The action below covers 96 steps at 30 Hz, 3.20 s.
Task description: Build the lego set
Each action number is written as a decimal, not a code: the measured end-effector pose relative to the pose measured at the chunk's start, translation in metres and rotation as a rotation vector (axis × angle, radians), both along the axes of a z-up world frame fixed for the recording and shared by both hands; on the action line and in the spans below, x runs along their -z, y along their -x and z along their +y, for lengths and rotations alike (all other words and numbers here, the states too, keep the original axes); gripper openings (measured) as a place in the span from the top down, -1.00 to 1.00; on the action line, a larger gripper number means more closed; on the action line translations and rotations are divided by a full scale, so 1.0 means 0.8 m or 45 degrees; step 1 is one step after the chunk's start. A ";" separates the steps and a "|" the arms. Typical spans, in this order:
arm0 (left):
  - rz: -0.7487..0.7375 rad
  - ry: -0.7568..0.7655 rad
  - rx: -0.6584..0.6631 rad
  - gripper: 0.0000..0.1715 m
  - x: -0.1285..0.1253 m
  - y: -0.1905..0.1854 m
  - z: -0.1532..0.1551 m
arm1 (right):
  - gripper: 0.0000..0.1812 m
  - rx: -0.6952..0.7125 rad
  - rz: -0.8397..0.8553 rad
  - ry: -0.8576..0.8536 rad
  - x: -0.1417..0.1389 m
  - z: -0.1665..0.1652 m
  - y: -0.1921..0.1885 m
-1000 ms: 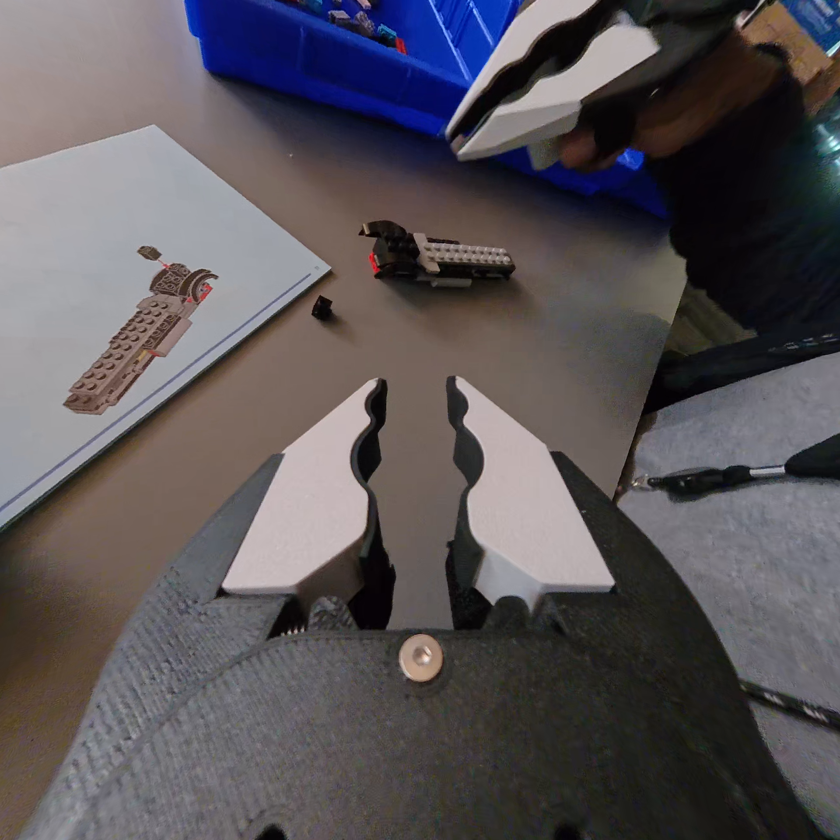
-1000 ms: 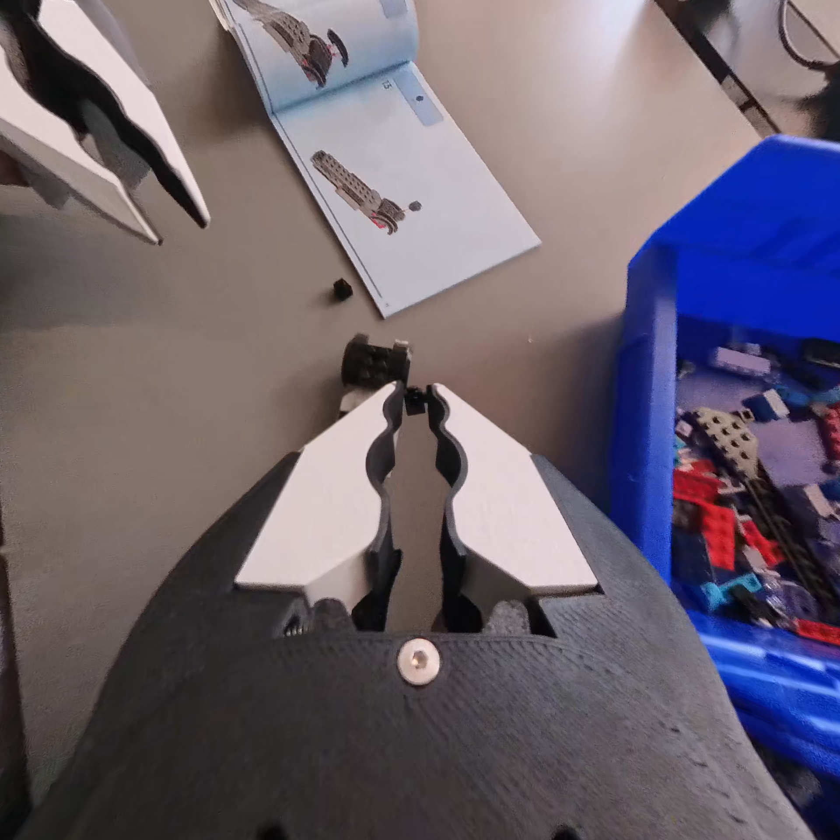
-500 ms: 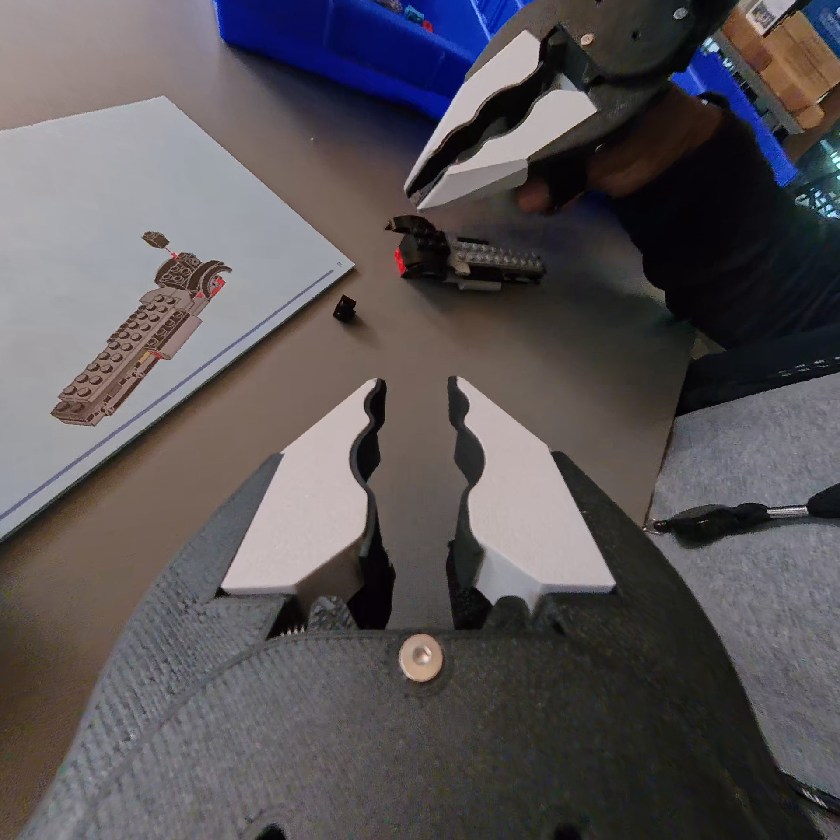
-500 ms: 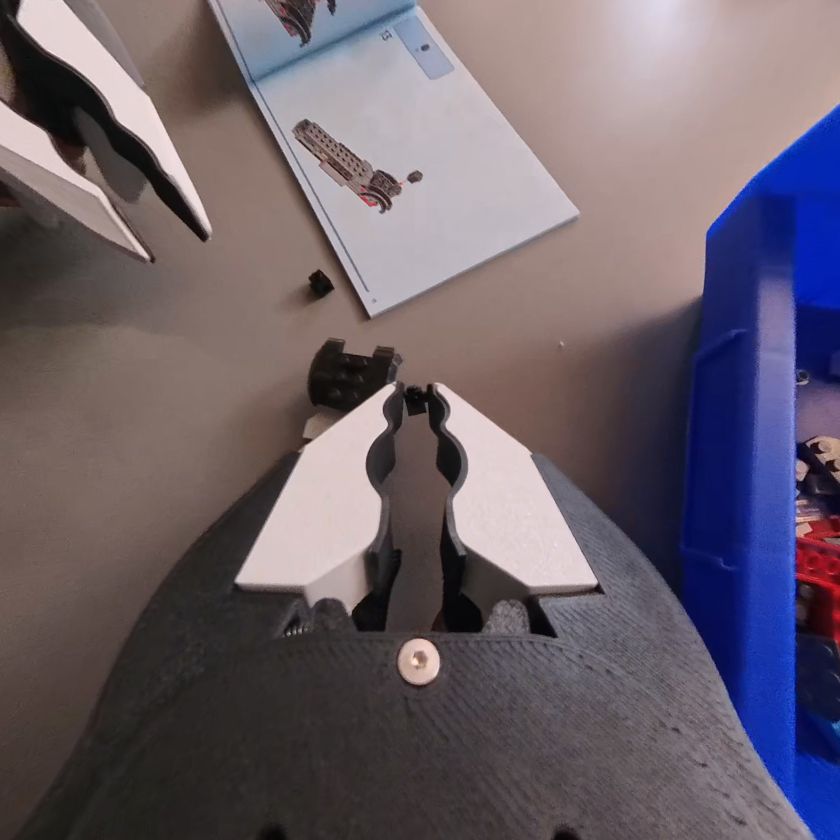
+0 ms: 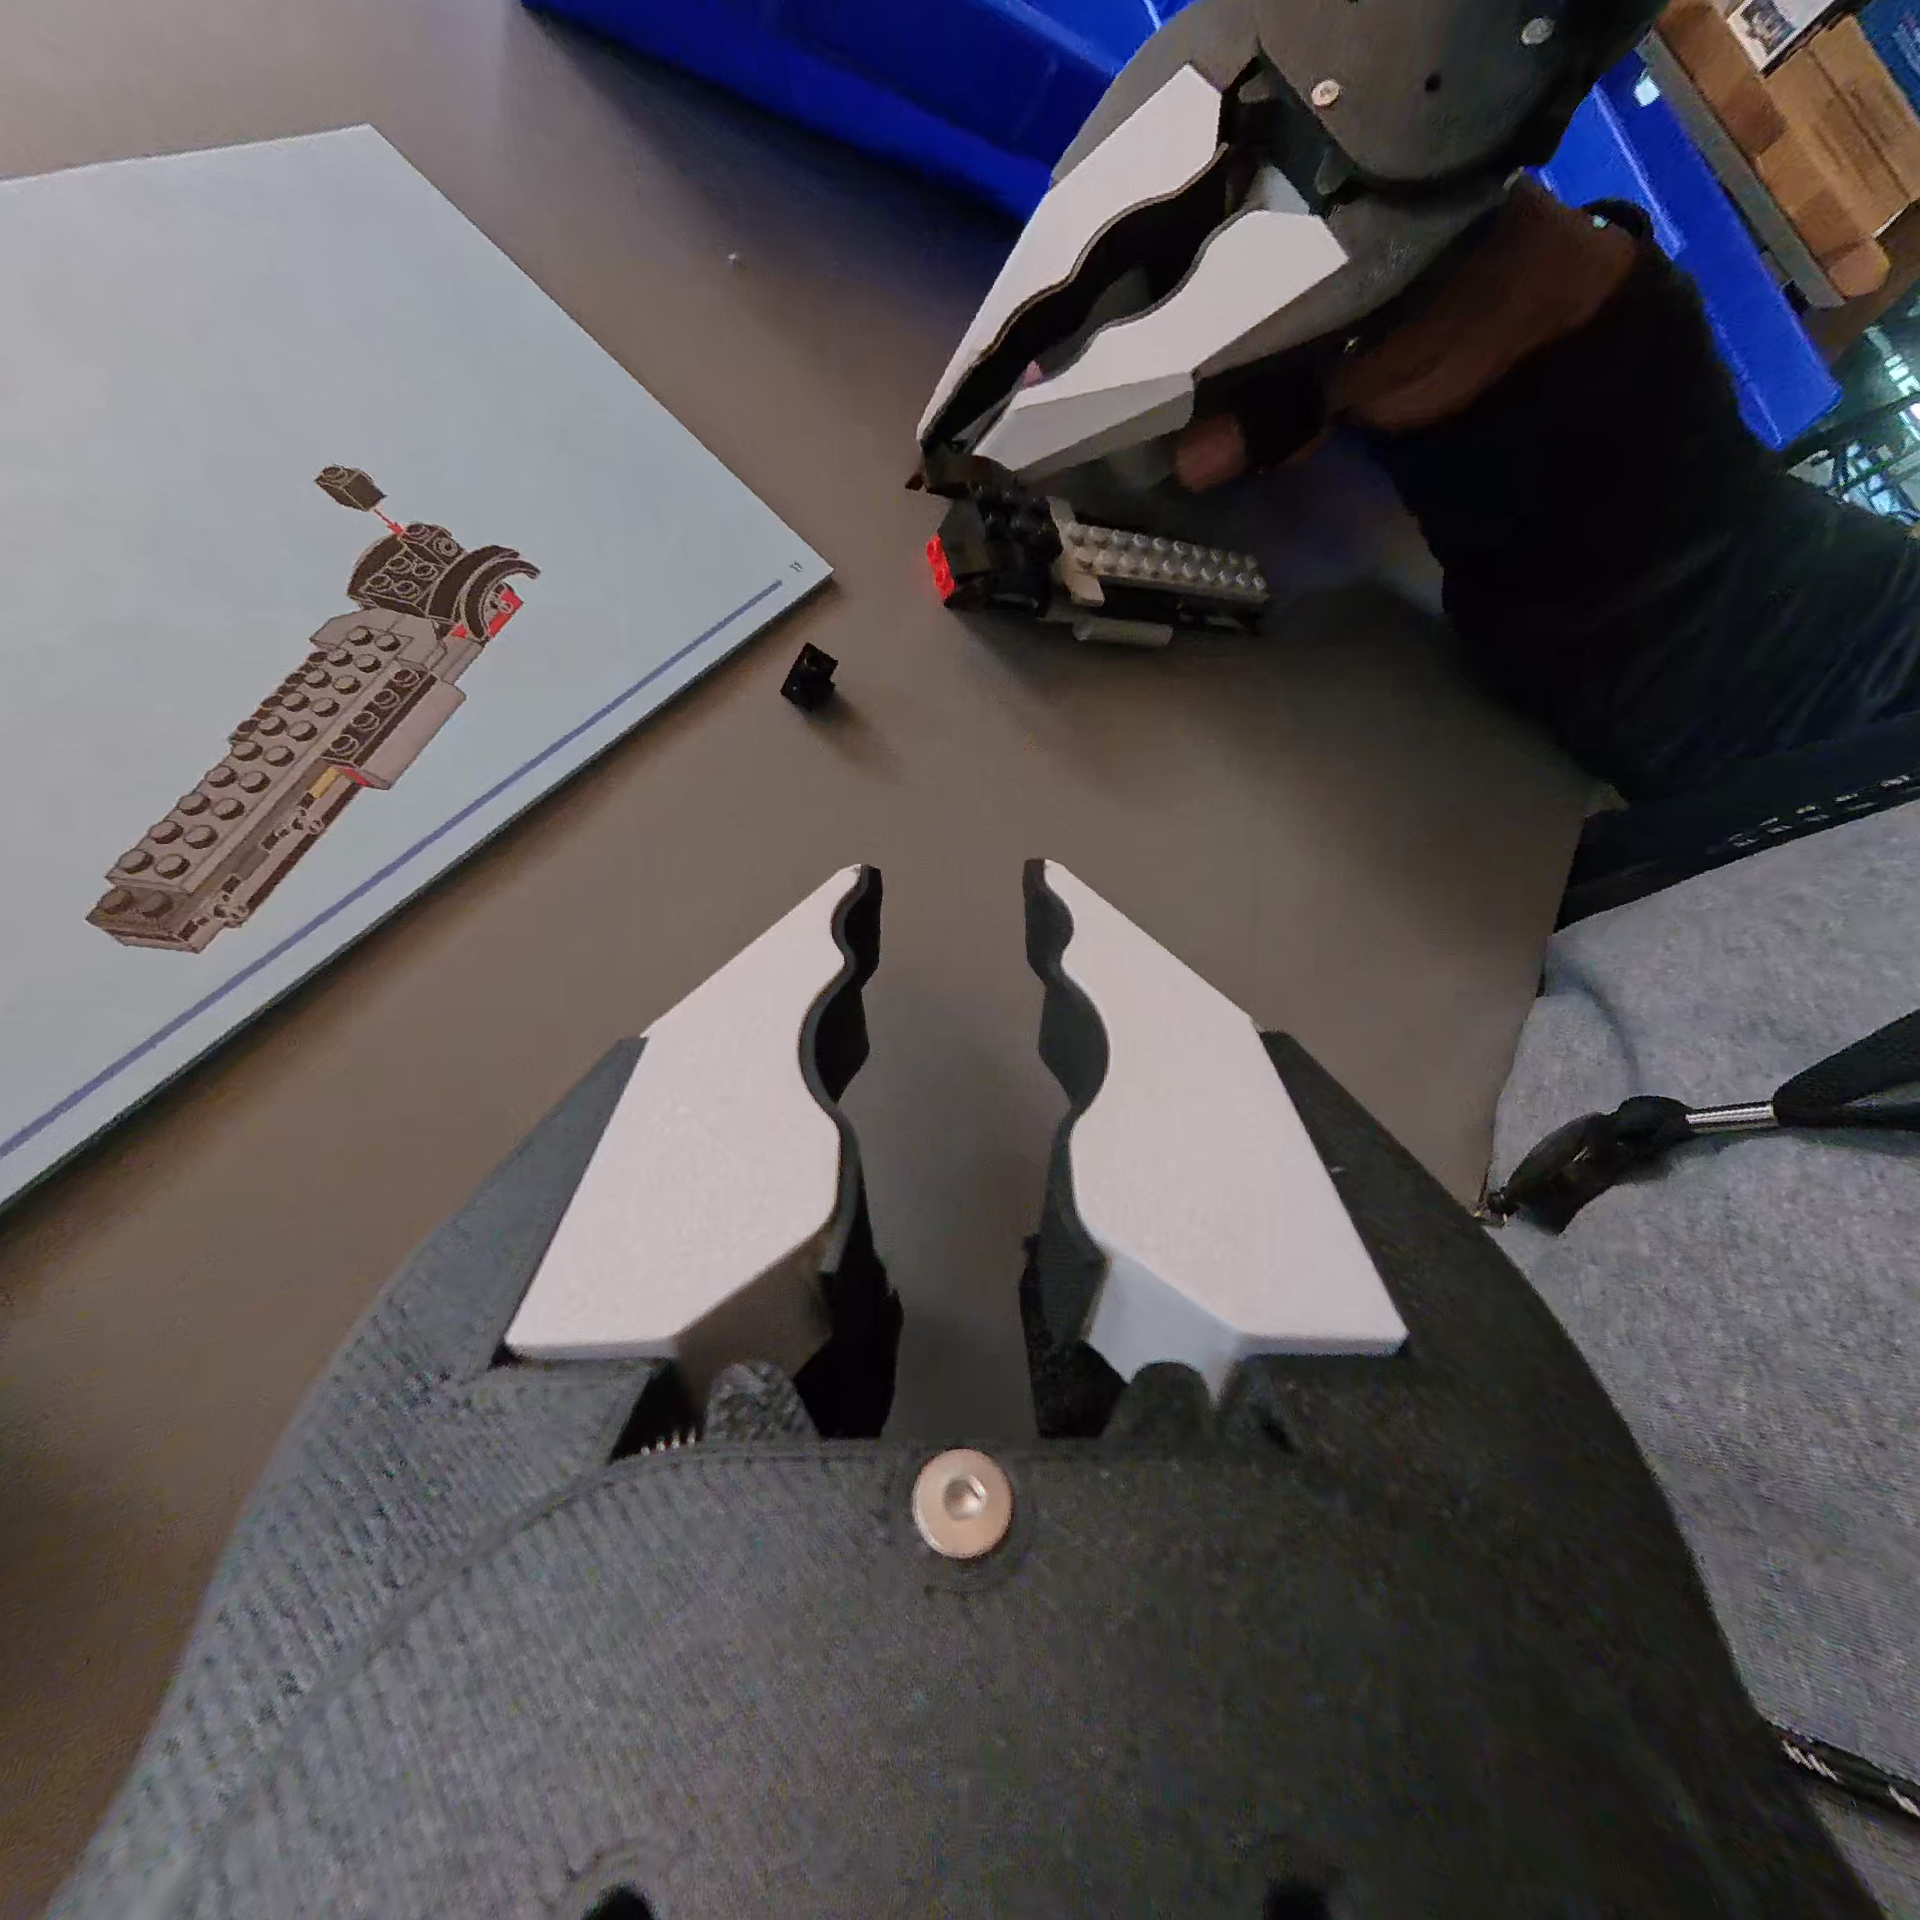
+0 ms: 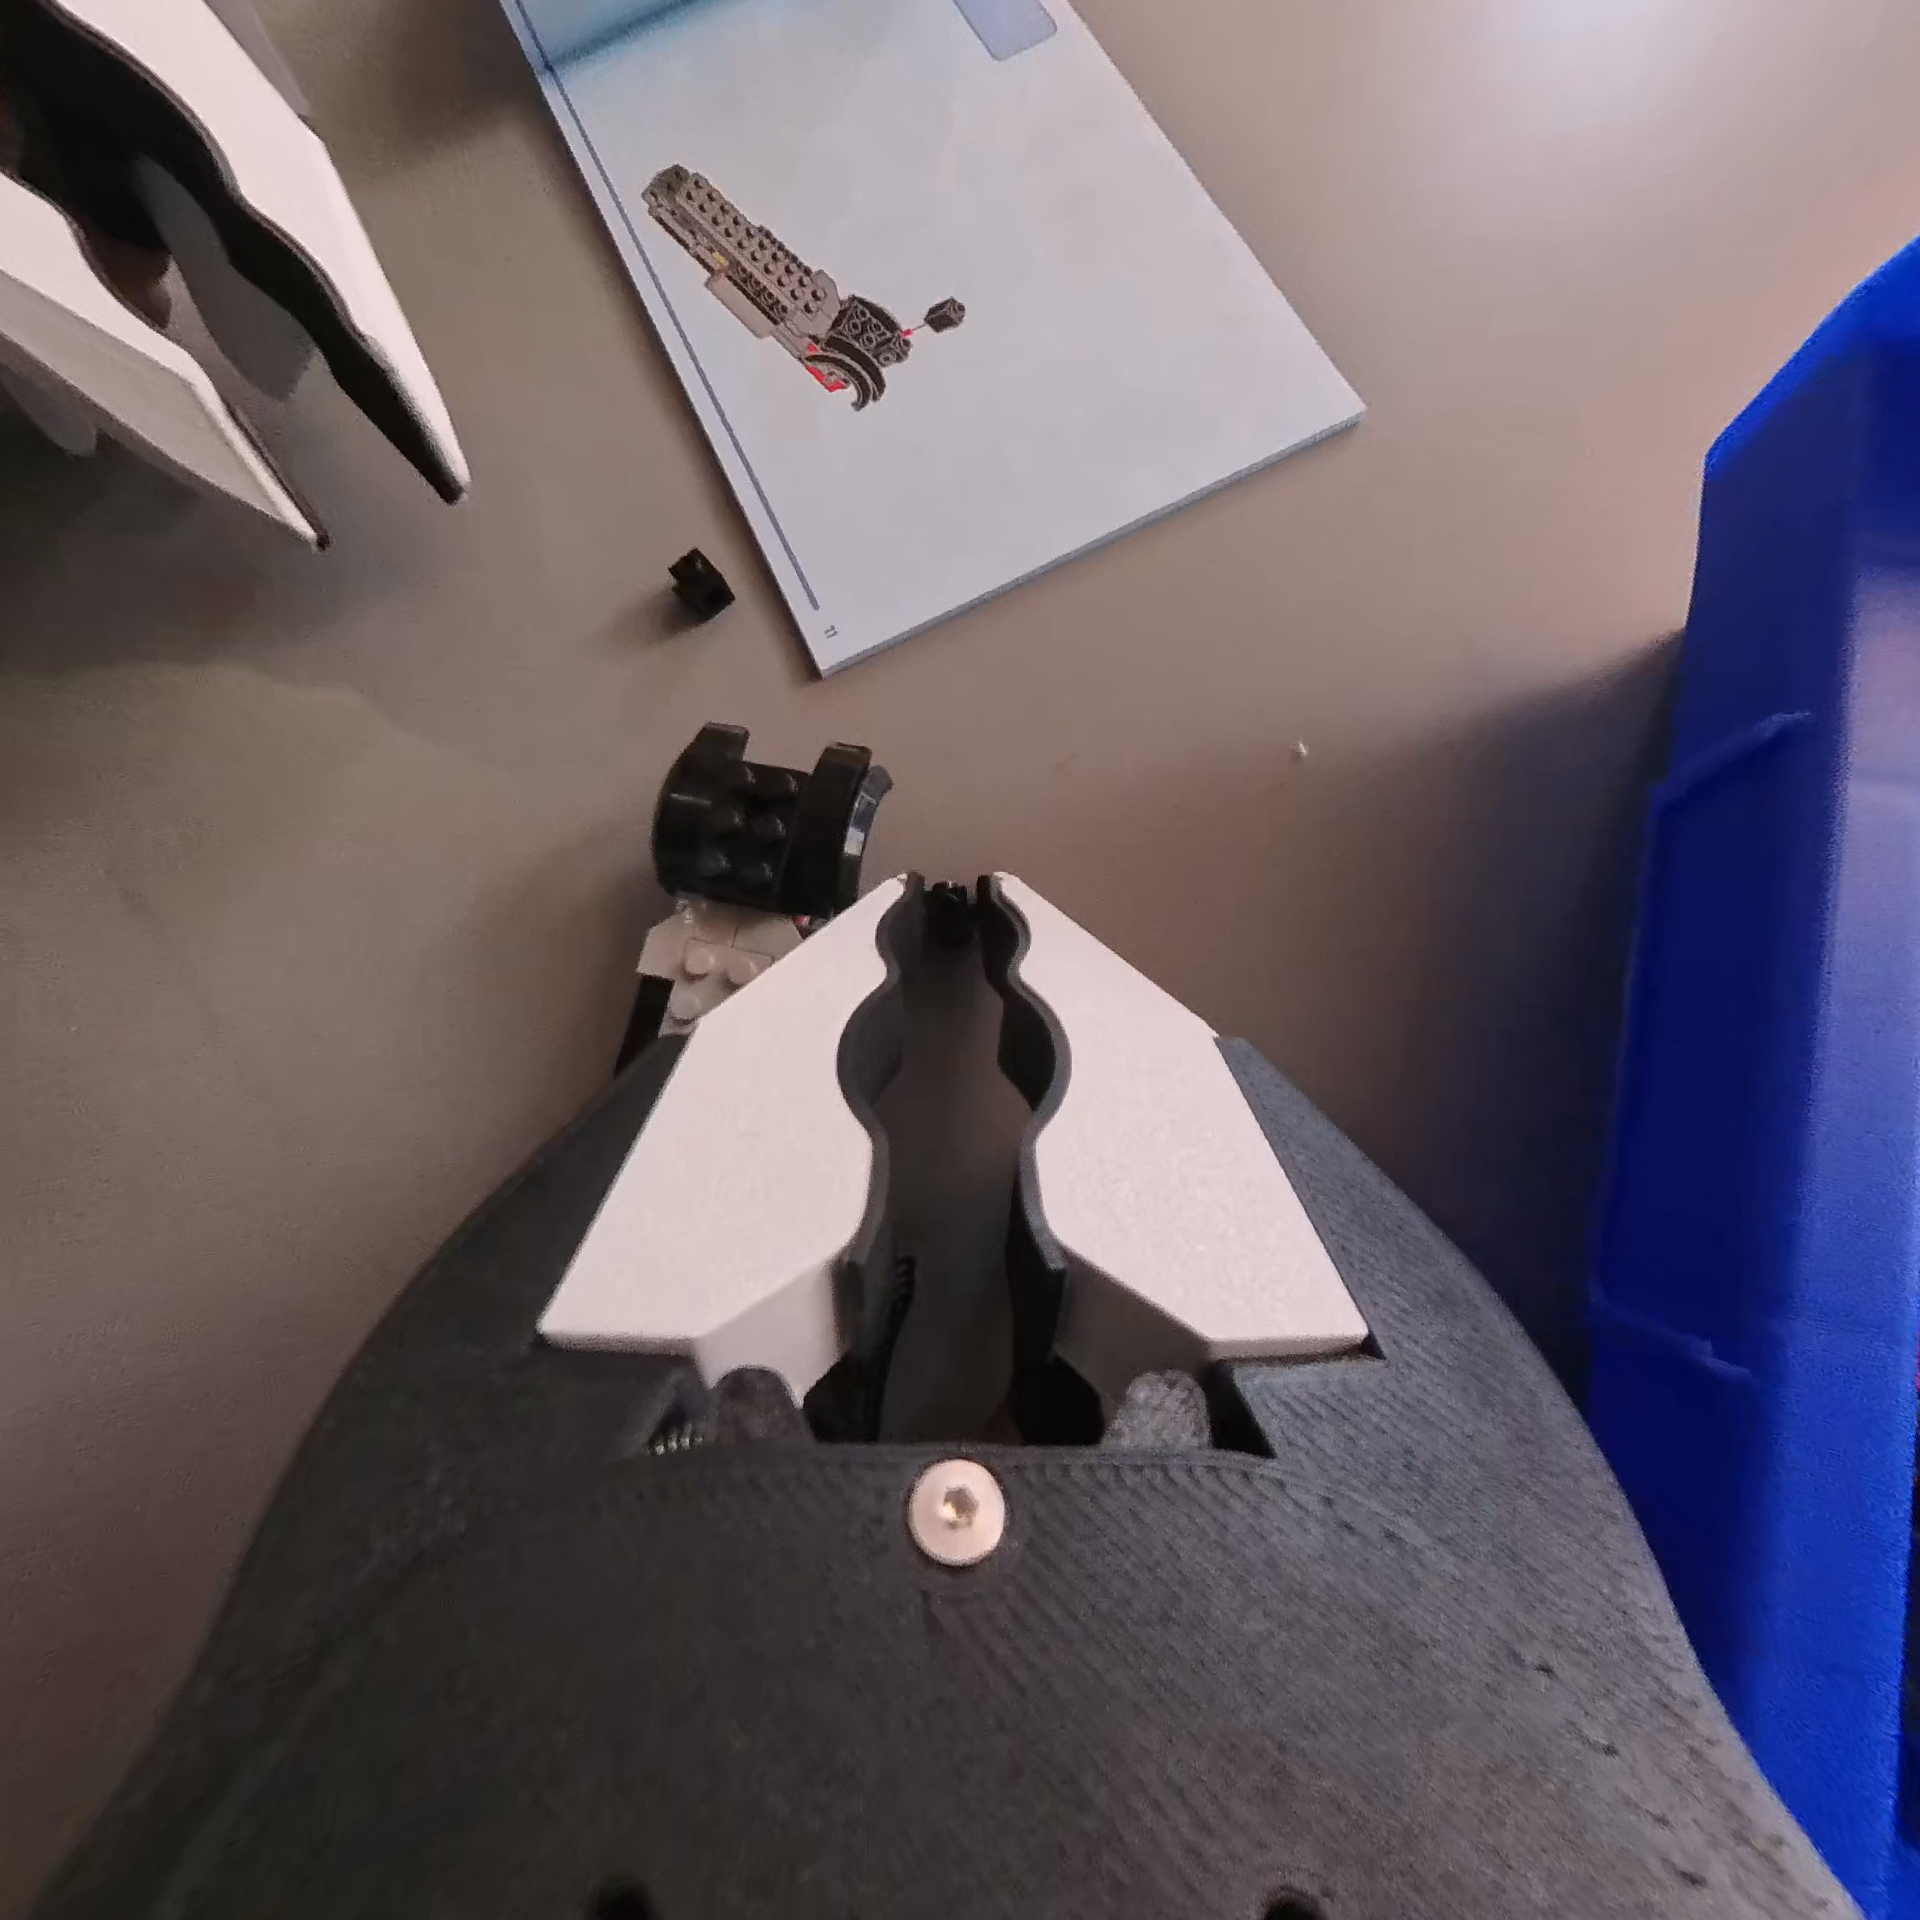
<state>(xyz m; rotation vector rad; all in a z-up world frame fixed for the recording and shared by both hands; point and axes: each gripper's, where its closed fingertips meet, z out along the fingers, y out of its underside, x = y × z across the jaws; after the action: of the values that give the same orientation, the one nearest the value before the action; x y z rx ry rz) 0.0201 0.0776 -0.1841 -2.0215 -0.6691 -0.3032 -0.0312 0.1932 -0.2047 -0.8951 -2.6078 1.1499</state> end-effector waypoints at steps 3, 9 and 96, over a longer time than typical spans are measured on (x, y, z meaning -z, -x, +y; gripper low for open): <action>-0.009 -0.006 0.009 0.68 0.000 0.001 0.003 | 0.78 0.000 0.008 0.009 -0.001 0.002 0.000; -0.011 -0.002 0.018 0.68 0.001 0.000 0.005 | 0.63 0.000 0.054 0.004 -0.008 0.015 -0.009; -0.740 -0.676 -0.552 0.78 -0.031 0.009 0.077 | 0.57 0.299 0.165 0.466 -0.077 -0.059 -0.104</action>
<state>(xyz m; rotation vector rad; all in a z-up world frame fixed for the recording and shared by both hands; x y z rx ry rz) 0.0130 0.1394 -0.1594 -1.2357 -1.2140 -0.7325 0.0518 0.1457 -0.1434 -1.1147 -2.1564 1.5829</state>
